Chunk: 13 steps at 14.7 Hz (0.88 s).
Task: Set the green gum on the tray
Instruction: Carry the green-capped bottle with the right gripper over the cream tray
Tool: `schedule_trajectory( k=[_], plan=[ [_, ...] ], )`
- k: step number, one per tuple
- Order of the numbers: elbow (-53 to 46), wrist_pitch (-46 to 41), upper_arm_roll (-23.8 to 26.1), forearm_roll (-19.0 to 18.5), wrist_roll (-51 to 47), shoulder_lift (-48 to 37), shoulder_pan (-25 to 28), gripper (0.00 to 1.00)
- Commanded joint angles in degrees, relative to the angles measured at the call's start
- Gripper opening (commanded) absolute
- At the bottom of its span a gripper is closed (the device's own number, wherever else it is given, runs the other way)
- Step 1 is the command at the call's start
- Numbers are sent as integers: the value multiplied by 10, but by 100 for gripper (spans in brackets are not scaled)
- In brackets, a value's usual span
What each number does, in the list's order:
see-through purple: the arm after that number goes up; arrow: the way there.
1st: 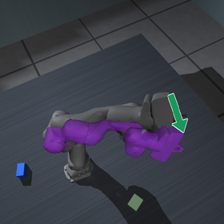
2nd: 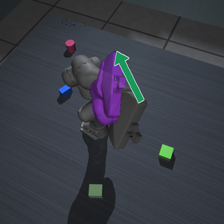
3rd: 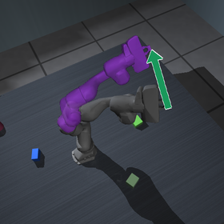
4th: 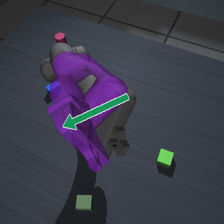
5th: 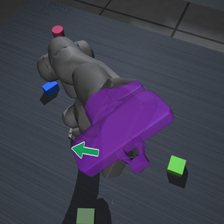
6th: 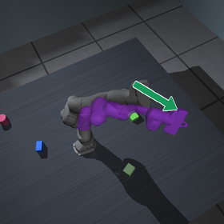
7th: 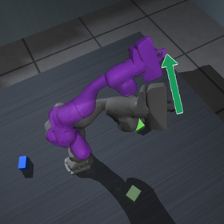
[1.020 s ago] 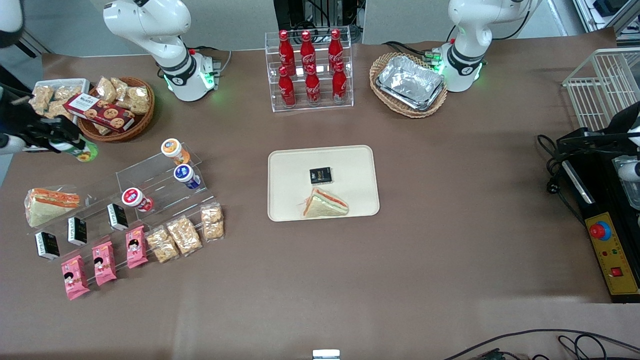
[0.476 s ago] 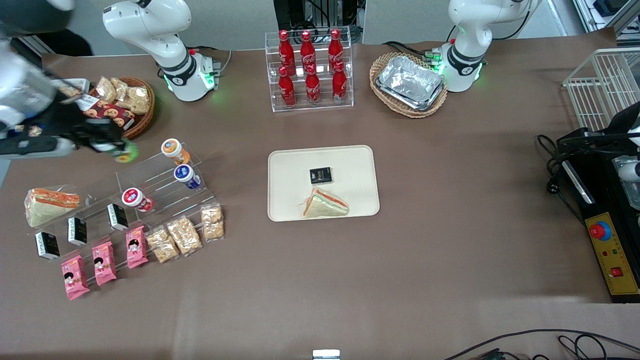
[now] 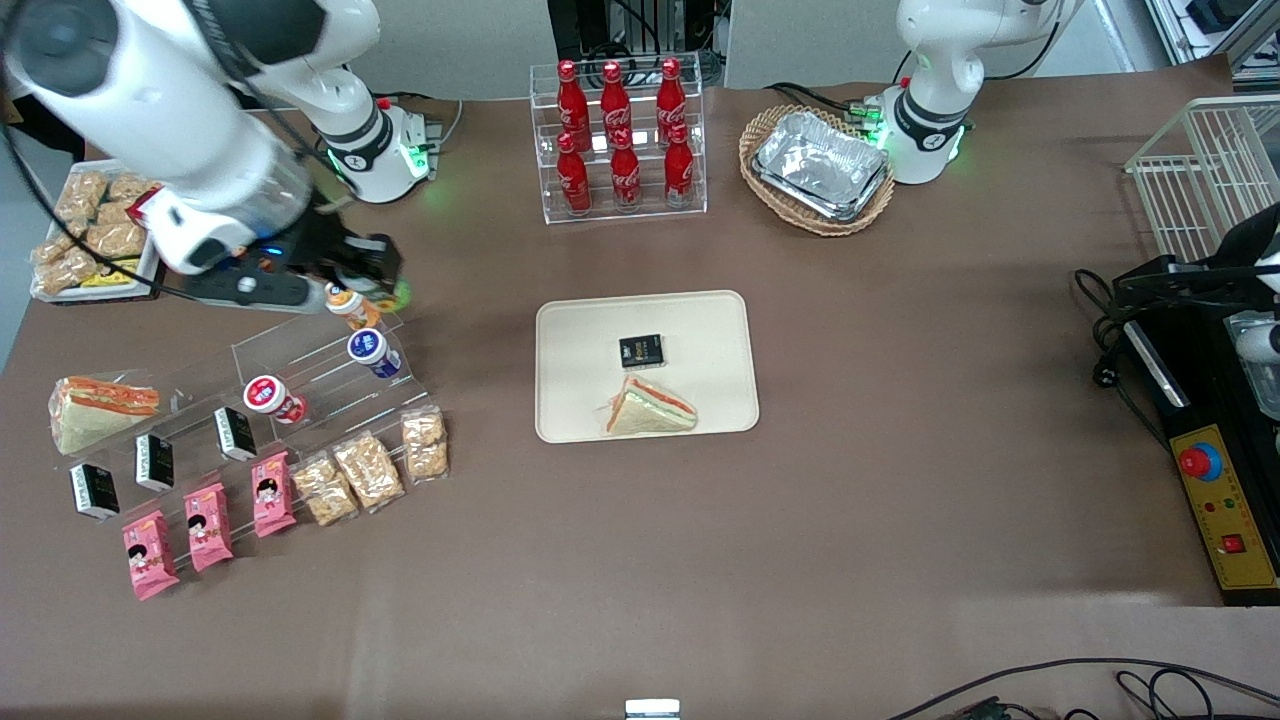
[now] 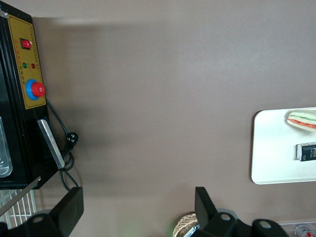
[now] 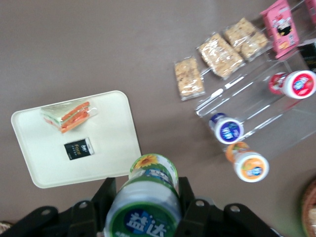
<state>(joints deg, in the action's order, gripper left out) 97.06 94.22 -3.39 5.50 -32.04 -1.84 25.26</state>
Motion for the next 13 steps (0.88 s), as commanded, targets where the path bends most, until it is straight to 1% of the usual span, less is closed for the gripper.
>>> schedule_trajectory(
  k=[1,3,7,13],
  plan=[
    [83,96,-7,14,-66,3,44,19],
    [146,173,-8,8,-108,6,81,19],
    [222,299,-8,5,-189,50,138,19],
    [329,514,-8,5,-231,120,180,19]
  ],
)
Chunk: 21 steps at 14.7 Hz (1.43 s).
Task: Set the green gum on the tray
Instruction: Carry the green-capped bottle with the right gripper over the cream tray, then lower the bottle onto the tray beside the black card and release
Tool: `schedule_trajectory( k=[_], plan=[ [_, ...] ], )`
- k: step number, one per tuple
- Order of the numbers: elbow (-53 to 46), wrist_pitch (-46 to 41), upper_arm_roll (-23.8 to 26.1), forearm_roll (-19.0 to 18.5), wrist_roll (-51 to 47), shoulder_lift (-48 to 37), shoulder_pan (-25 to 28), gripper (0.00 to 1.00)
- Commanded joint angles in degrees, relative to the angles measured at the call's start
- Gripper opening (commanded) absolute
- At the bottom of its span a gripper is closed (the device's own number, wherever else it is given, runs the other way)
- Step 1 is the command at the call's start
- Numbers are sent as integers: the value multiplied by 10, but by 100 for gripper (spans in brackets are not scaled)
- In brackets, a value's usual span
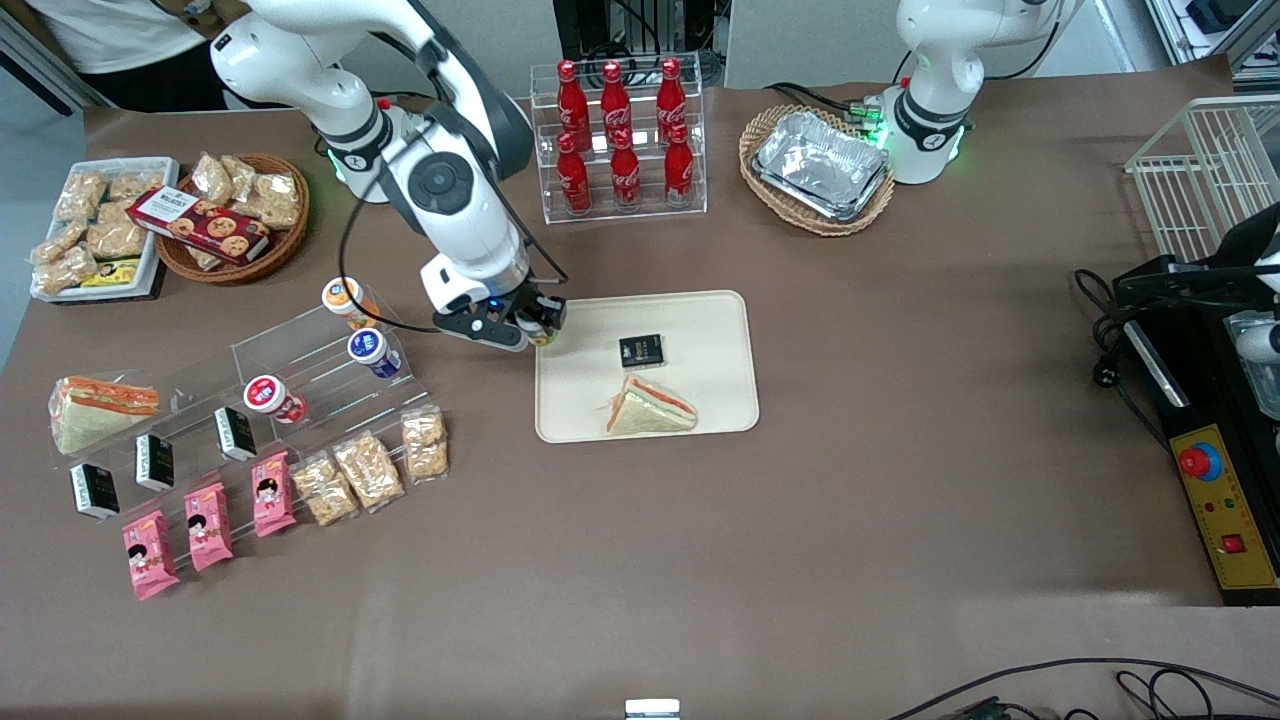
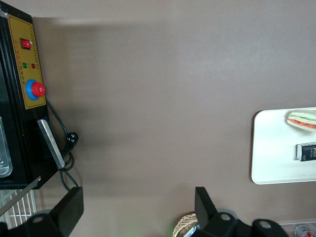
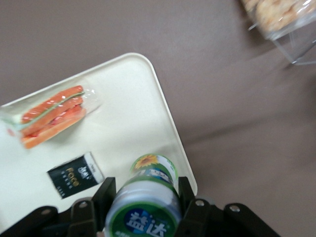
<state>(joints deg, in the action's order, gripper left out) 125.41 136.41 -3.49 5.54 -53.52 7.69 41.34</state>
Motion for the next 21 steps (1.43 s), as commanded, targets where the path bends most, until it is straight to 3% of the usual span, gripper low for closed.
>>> schedule_trajectory(
  k=[1,9,10,11,12,21],
  plan=[
    [58,127,-7,4,-23,40,24,19],
    [64,235,-8,5,-84,120,64,21],
    [64,235,-8,5,-84,121,65,33],
    [63,235,-8,5,-84,121,64,84],
    [63,235,-8,6,-85,121,64,100],
    [58,228,-10,6,-77,115,54,100]
  ],
)
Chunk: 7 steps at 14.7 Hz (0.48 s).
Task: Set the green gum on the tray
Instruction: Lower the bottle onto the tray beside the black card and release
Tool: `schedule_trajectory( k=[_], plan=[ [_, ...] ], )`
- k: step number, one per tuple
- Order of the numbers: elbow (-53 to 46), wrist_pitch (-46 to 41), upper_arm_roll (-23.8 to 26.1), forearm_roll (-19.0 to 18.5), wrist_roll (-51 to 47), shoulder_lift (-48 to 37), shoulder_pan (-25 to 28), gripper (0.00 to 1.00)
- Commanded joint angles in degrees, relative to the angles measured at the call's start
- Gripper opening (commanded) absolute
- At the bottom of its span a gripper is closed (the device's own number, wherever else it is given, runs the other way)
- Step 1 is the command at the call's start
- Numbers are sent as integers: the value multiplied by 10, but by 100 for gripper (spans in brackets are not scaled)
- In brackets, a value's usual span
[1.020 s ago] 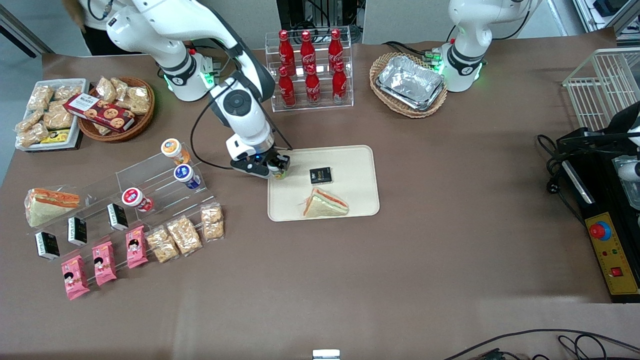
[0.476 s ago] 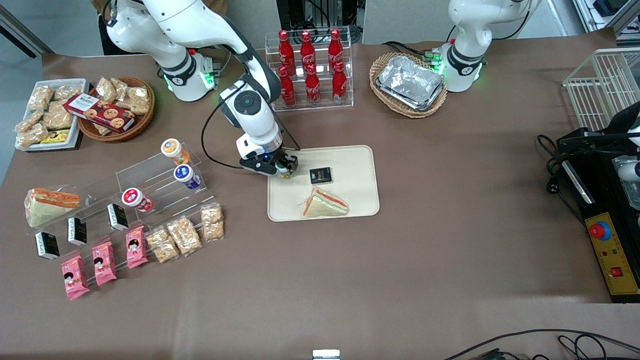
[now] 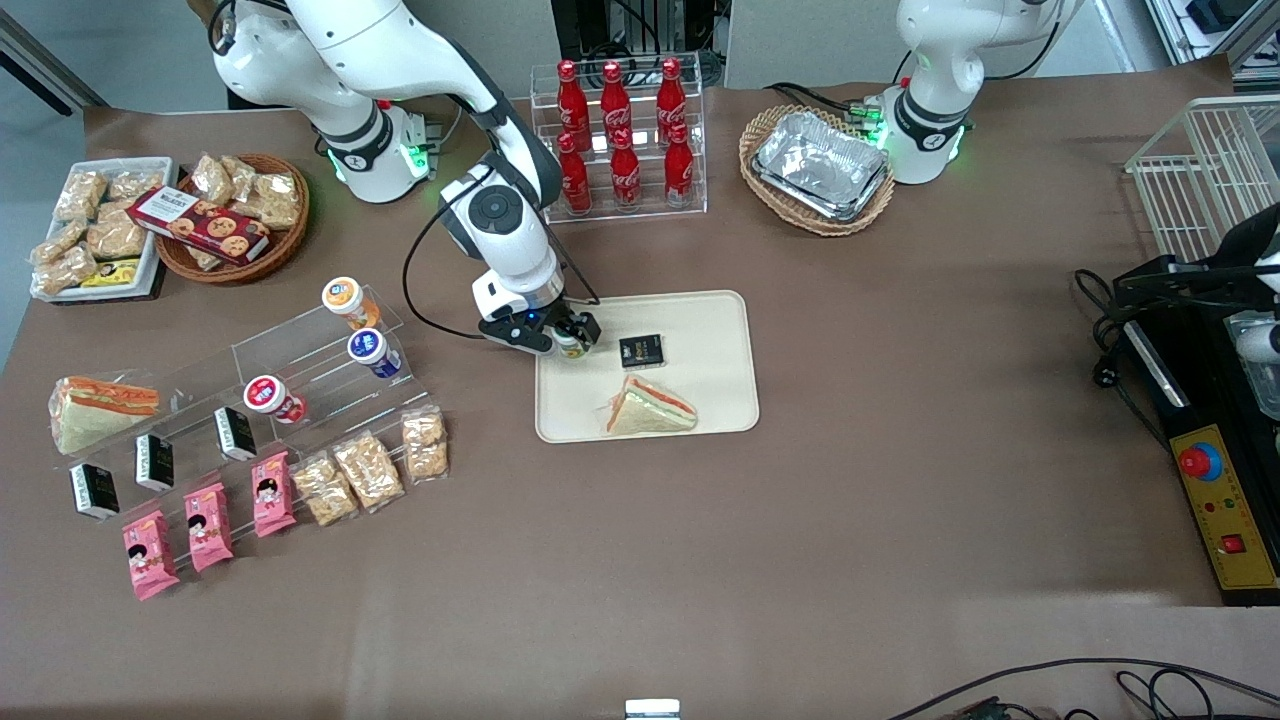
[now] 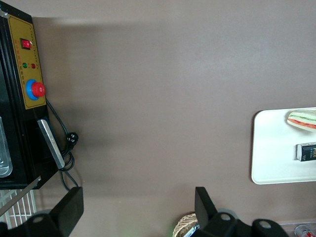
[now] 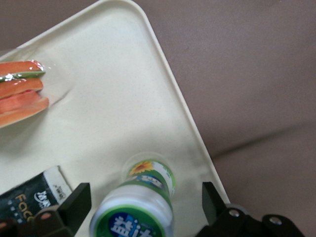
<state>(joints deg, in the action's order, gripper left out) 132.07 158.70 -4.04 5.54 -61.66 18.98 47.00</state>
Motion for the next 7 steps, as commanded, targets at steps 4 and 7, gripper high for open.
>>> schedule_trajectory(
  k=[4,7],
  plan=[
    [-12,-36,-8,5,8,-27,-9,100],
    [-50,-133,-8,5,44,-60,-29,100]
  ],
)
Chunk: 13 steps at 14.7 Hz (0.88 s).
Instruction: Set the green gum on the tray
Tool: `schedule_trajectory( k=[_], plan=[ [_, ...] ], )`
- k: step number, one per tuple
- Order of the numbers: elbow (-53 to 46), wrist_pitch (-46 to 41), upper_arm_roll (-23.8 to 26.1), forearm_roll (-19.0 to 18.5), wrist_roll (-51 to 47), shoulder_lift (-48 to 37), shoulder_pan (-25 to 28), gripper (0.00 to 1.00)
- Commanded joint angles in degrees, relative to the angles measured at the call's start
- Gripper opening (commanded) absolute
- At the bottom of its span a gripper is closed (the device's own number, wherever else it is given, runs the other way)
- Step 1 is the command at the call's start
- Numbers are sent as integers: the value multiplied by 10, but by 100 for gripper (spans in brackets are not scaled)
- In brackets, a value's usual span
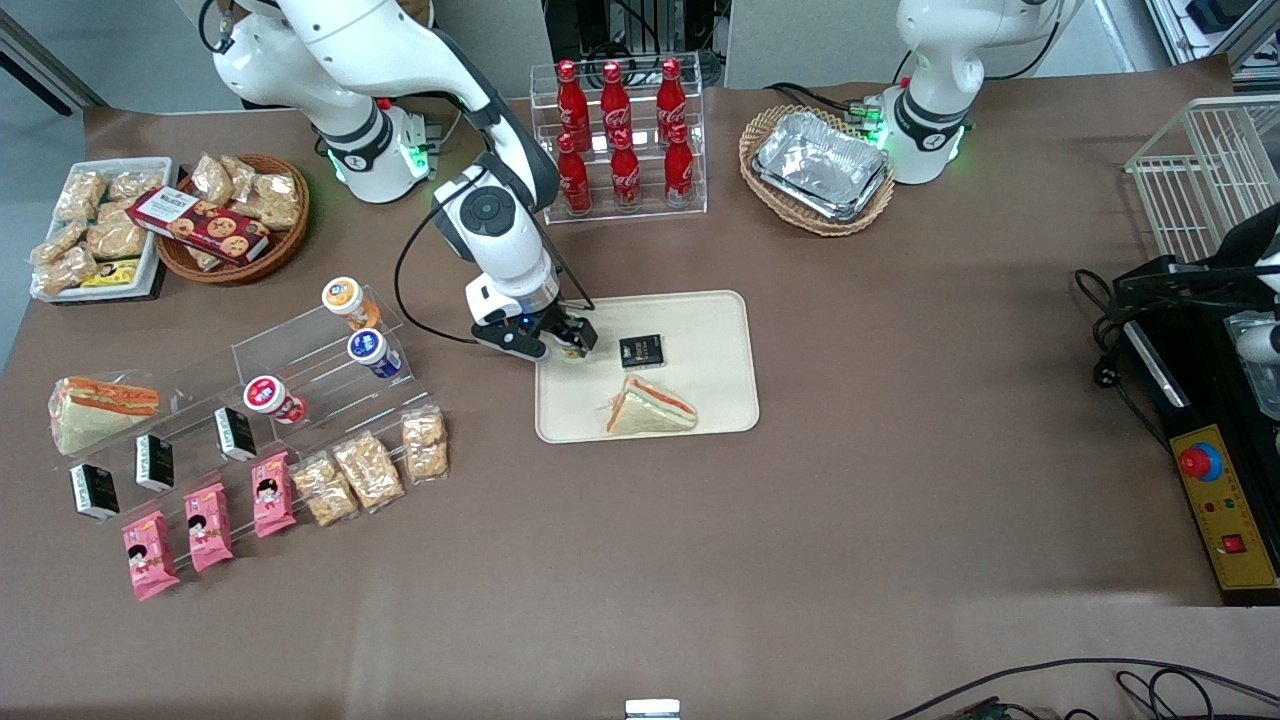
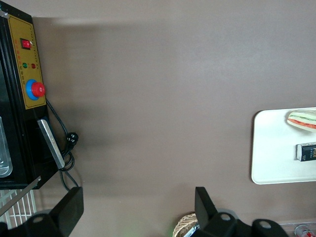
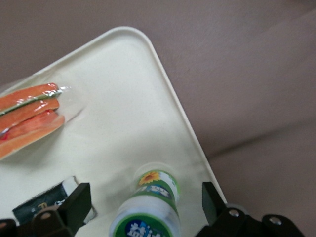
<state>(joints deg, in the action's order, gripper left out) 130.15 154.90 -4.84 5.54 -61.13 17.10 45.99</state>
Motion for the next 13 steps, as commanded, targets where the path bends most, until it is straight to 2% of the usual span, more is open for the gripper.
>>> schedule_trajectory(
  k=[1,7,11,13],
  plan=[
    [-44,-129,1,5,45,-51,-24,100],
    [-180,-333,0,8,79,-85,-49,100],
    [-347,-501,-1,9,109,-86,-66,100],
    [-404,-554,-1,7,158,-86,-86,100]
  ],
)
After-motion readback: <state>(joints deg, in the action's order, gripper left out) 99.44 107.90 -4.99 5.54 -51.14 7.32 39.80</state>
